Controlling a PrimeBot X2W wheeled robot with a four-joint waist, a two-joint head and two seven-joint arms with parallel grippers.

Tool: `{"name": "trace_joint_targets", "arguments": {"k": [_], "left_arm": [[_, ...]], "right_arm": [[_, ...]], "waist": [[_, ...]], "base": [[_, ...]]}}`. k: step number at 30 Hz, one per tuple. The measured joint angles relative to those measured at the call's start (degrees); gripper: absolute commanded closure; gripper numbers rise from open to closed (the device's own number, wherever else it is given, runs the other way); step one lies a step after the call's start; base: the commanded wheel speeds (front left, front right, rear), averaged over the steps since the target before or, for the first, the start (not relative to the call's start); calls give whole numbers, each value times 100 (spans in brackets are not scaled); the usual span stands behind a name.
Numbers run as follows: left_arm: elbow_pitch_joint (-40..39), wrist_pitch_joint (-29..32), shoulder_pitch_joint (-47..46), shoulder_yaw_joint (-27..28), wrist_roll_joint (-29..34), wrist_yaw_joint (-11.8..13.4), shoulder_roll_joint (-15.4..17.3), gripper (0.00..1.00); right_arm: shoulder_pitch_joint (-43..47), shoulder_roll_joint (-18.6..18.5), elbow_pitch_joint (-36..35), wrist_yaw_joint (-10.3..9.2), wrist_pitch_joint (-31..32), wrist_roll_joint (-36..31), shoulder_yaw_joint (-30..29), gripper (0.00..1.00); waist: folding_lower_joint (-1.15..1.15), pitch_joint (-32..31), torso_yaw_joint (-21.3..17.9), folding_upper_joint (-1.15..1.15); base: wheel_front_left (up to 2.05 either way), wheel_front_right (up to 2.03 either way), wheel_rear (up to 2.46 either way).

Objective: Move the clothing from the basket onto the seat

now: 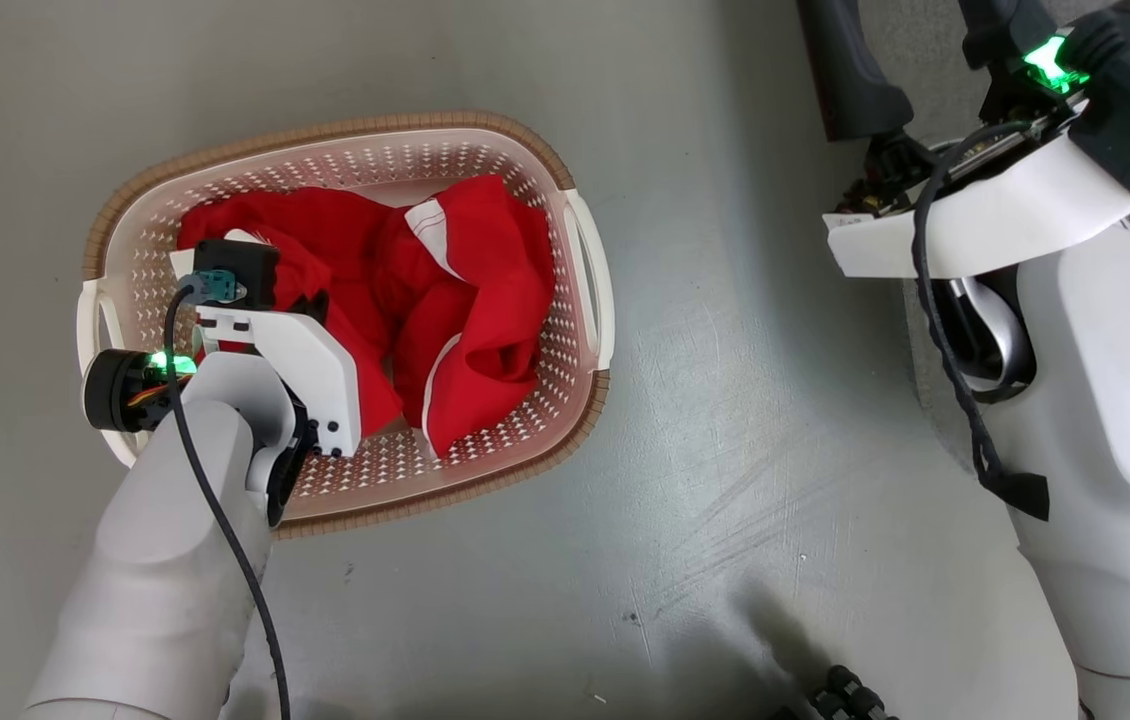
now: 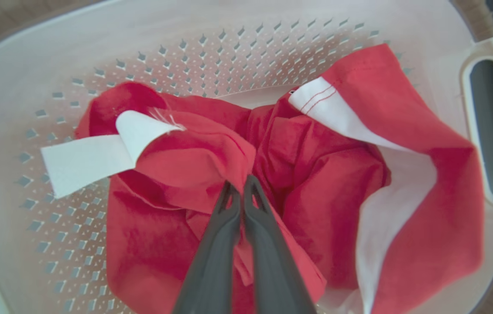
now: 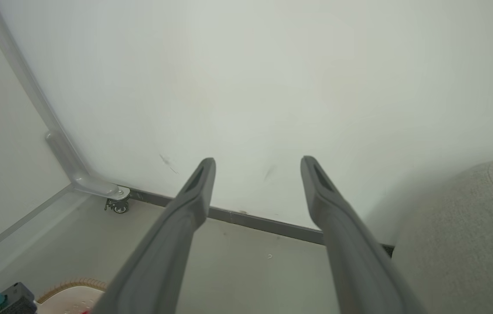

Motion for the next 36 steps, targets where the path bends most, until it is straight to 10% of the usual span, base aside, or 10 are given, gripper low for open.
{"name": "trace_joint_targets", "arguments": {"k": [36], "left_arm": [[-397, -1043, 419, 1, -506, -312, -12, 100]], "right_arm": [[-20, -183, 358, 0, -1, -111, 5, 0]], "waist": [[0, -573, 401, 0]], "base": [[0, 0, 0]]}}
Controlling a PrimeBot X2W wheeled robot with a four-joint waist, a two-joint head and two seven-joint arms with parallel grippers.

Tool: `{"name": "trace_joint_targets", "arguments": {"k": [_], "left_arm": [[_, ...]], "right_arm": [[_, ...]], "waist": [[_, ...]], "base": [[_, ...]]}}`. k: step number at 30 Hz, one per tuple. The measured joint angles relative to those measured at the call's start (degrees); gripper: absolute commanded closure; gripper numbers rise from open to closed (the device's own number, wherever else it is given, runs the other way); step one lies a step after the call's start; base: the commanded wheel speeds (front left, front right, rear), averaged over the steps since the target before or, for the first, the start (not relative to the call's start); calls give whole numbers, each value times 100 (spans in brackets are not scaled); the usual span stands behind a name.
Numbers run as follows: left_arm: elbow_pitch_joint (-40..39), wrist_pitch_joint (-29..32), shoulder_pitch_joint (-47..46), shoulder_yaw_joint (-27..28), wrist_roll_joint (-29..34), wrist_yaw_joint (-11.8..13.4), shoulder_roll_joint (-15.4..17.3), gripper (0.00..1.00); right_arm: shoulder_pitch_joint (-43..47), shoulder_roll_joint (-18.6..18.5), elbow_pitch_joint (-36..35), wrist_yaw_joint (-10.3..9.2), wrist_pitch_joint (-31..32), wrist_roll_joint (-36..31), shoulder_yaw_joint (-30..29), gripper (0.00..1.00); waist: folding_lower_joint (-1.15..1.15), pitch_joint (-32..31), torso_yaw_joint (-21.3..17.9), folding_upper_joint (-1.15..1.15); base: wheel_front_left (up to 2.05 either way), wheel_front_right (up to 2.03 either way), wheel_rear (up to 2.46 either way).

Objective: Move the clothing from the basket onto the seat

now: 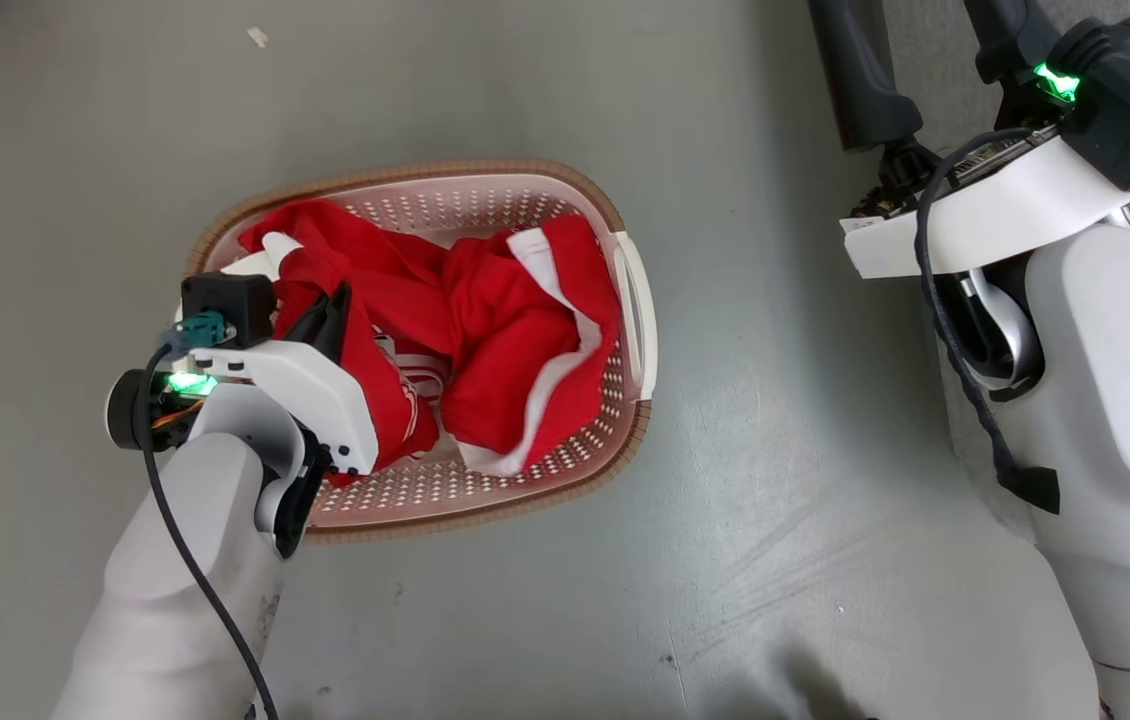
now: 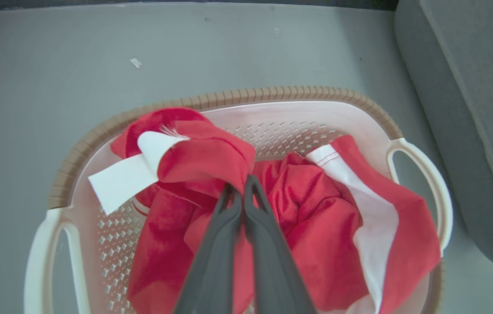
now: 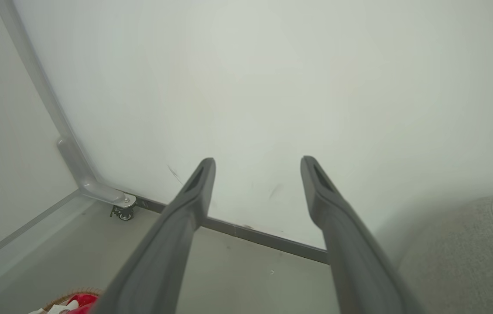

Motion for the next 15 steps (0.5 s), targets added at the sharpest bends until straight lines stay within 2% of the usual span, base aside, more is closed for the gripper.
{"name": "trace_joint_targets", "arguments": {"k": [15], "left_arm": [[-137, -427, 347, -20, -254, -57, -5, 100]], "right_arm": [[342, -222, 191, 0, 0, -2, -194, 0]], "waist": [[0, -481, 258, 0]], "base": [[0, 0, 0]]}}
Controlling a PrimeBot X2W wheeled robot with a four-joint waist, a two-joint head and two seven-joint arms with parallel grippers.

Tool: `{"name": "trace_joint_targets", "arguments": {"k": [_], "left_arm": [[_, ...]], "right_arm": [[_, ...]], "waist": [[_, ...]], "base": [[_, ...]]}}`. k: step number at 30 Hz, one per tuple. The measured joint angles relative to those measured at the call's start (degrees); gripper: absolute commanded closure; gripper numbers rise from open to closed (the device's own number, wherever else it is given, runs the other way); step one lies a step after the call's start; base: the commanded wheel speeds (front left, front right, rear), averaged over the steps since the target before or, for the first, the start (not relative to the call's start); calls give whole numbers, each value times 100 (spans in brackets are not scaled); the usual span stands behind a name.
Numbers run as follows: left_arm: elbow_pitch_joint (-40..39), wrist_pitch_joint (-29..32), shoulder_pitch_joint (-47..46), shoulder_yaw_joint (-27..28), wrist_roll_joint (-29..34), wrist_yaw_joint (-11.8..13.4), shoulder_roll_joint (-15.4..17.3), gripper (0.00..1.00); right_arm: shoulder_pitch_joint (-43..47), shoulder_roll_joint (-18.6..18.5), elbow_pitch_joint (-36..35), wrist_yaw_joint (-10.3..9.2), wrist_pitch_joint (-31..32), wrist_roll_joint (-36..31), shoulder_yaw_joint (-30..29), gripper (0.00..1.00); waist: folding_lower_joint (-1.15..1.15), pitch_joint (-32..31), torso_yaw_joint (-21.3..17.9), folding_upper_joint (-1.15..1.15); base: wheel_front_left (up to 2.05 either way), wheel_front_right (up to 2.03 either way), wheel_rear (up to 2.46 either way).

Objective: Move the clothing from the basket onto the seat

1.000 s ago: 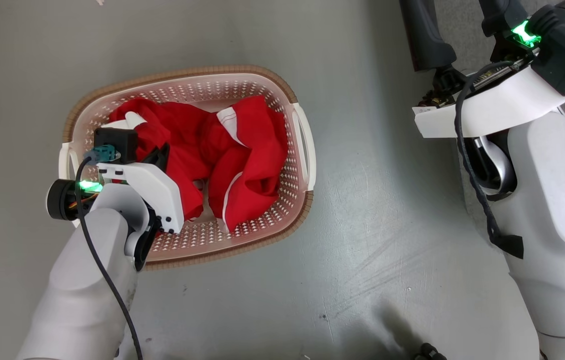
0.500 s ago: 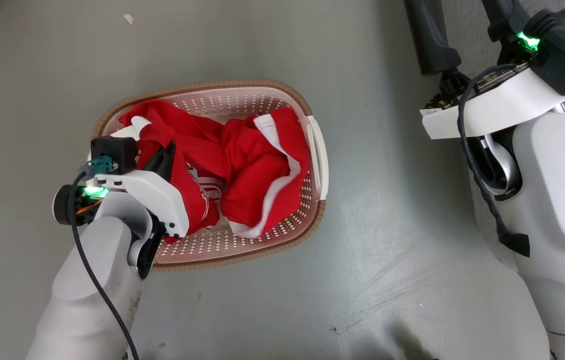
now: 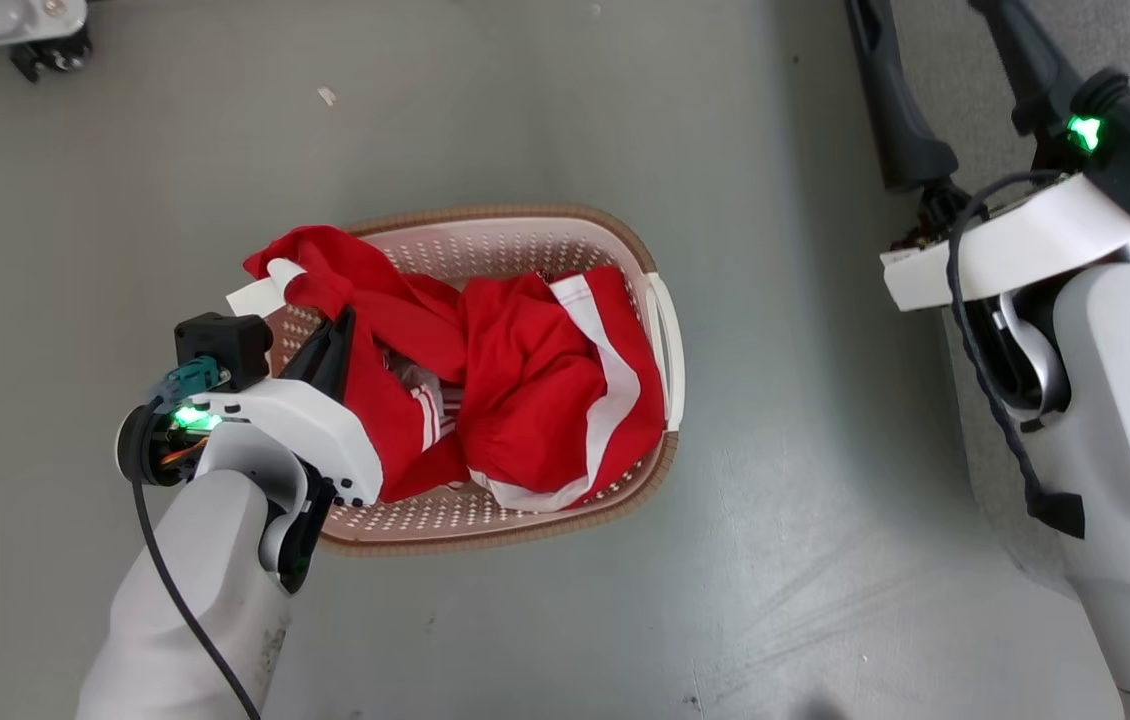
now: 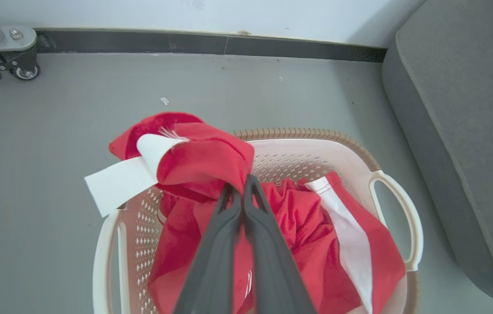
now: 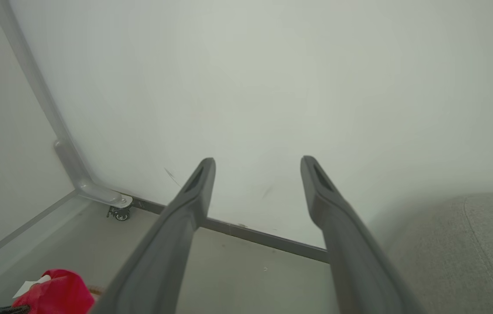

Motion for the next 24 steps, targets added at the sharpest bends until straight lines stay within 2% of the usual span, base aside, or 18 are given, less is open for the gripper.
{"name": "trace_joint_targets", "arguments": {"k": [24], "left_arm": [[-581, -724, 333, 208, -145, -44, -7, 100]], "right_arm": [[944, -108, 215, 0, 1, 1, -267, 0]], "waist": [[0, -1150, 420, 0]], "base": [[0, 0, 0]]}}
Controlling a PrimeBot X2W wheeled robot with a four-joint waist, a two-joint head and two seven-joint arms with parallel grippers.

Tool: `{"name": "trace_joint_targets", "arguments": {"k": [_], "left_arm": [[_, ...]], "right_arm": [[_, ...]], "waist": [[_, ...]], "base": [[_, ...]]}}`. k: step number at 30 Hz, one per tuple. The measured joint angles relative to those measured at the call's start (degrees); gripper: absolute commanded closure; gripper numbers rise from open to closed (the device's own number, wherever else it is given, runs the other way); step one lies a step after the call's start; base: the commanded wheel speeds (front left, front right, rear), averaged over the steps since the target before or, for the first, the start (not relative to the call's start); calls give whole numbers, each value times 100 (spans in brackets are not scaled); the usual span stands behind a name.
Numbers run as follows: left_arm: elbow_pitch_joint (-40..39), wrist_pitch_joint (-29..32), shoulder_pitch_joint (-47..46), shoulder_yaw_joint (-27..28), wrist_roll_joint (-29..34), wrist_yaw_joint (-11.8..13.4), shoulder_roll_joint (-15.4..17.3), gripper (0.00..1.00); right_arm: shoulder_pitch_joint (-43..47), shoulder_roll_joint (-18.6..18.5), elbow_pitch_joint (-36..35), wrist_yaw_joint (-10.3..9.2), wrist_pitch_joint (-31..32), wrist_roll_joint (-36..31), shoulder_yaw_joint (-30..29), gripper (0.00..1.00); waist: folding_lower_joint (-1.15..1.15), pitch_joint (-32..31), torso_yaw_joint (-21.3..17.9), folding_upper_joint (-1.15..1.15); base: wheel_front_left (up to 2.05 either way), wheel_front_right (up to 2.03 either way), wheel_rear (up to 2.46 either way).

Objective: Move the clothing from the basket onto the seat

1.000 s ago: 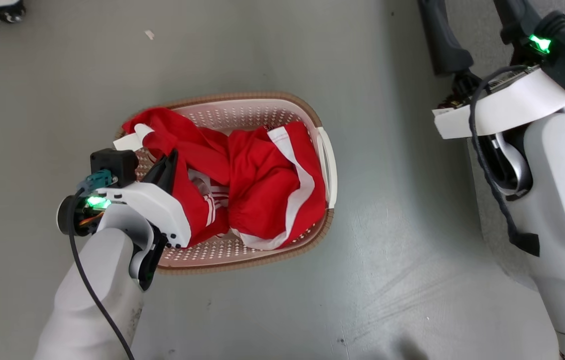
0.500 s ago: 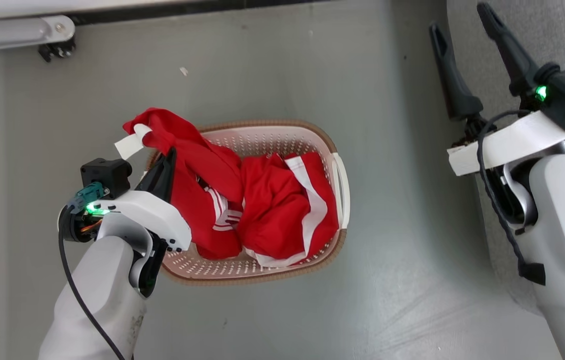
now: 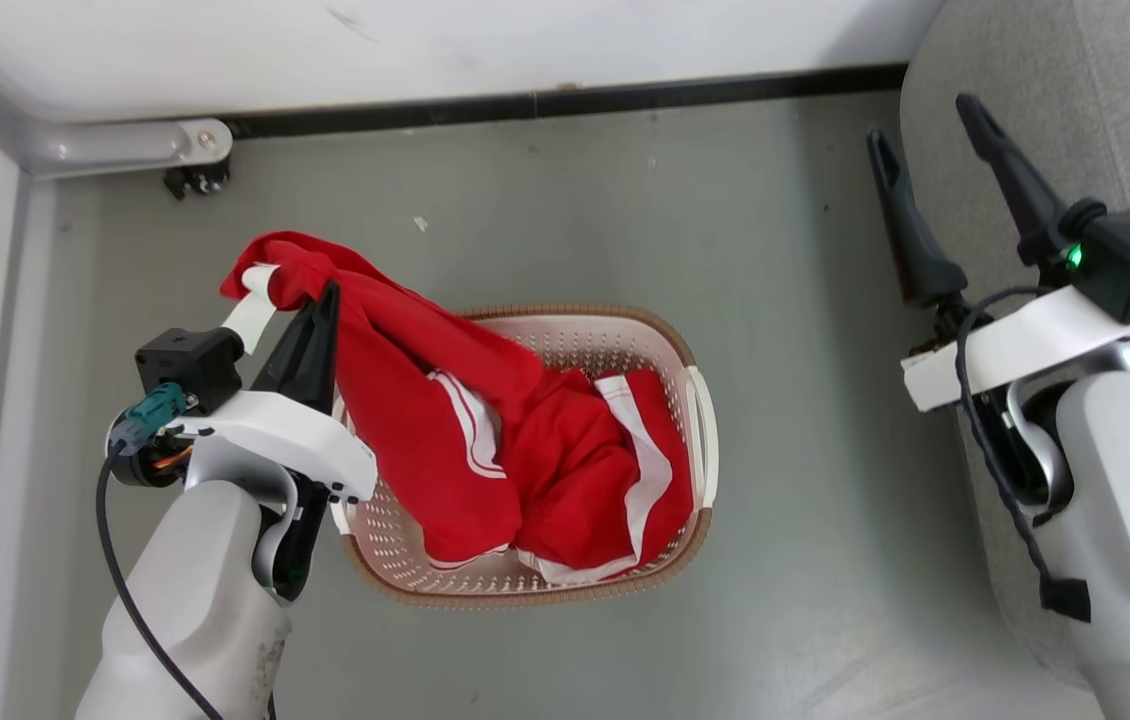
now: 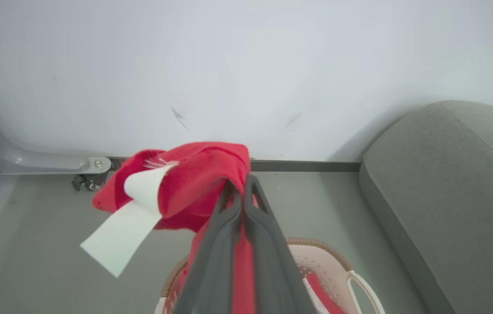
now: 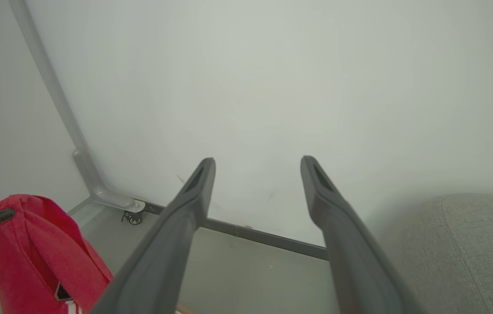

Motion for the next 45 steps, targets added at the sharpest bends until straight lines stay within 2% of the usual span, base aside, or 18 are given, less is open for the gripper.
{"name": "trace_joint_targets", "arguments": {"k": [22, 39, 45], "left_arm": [[-866, -175, 205, 299, 9, 59, 60, 100], [-1402, -177, 469, 300, 71, 102, 57, 100], [-1647, -181, 478, 266, 41, 45, 54, 100]], "right_arm": [[931, 155, 121, 0, 0, 14, -42, 0], [1462, 203, 186, 0, 0, 22, 3, 0], [1589, 223, 194, 0, 0, 36, 102, 0]], "waist": [[0, -1022, 106, 0], [0, -1642, 112, 0], [0, -1819, 124, 0]], "base": [[0, 0, 0], [0, 0, 0], [0, 0, 0]]}}
